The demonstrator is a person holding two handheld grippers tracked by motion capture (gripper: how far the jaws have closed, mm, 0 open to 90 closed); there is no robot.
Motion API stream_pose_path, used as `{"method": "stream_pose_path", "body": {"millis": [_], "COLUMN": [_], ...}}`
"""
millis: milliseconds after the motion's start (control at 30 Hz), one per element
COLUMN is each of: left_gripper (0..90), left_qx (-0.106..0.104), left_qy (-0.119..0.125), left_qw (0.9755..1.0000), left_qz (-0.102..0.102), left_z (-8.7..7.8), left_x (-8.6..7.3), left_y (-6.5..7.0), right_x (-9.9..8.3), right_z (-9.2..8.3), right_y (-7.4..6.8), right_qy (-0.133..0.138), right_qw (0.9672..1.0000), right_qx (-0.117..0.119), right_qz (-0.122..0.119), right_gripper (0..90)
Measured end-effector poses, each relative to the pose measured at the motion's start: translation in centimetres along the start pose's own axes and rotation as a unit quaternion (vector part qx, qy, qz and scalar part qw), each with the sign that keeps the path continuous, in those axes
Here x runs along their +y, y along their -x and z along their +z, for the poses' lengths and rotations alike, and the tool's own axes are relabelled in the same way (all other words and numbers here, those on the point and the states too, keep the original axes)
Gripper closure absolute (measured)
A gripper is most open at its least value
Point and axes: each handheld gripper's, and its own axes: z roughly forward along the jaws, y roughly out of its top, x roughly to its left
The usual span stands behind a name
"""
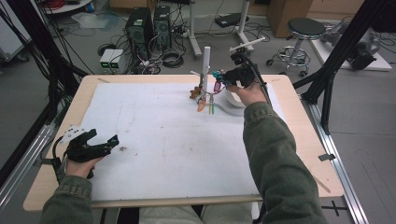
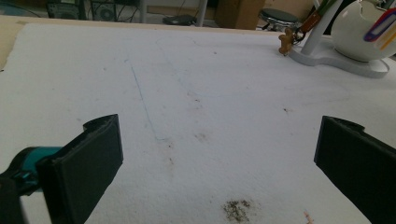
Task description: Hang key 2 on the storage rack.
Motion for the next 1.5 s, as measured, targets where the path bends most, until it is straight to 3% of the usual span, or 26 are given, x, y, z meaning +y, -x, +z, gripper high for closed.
{"method": "stream_pose_path", "body": {"millis": [500, 733, 1067, 1500], "left_gripper": [1.6, 1.7, 1.7, 1.7], "left_qx": [0.000, 0.001, 0.002, 0.001], "left_qy": [0.001, 0.003, 0.002, 0.001], "left_qw": [1.0000, 1.0000, 1.0000, 1.0000], "left_qz": [-0.003, -0.004, -0.003, -0.002], "left_z": [0.1, 0.1, 0.0, 0.1], "left_x": [0.0, 0.0, 0.0, 0.0], "left_y": [0.0, 0.0, -0.1, -0.1], "right_x": [2.6, 3.7, 4.3, 4.1], "right_z": [-1.7, -1.6, 0.3, 2.1], "right_y": [-0.9, -0.7, 0.7, 1.9], "right_qy": [0.022, 0.036, 0.035, 0.023], "right_qw": [0.9996, 0.9993, 0.9992, 0.9993], "right_qx": [-0.004, 0.001, 0.001, -0.014], "right_qz": [-0.017, -0.007, 0.018, 0.025], "right_gripper": [72.6, 72.6, 72.6, 72.5]}}
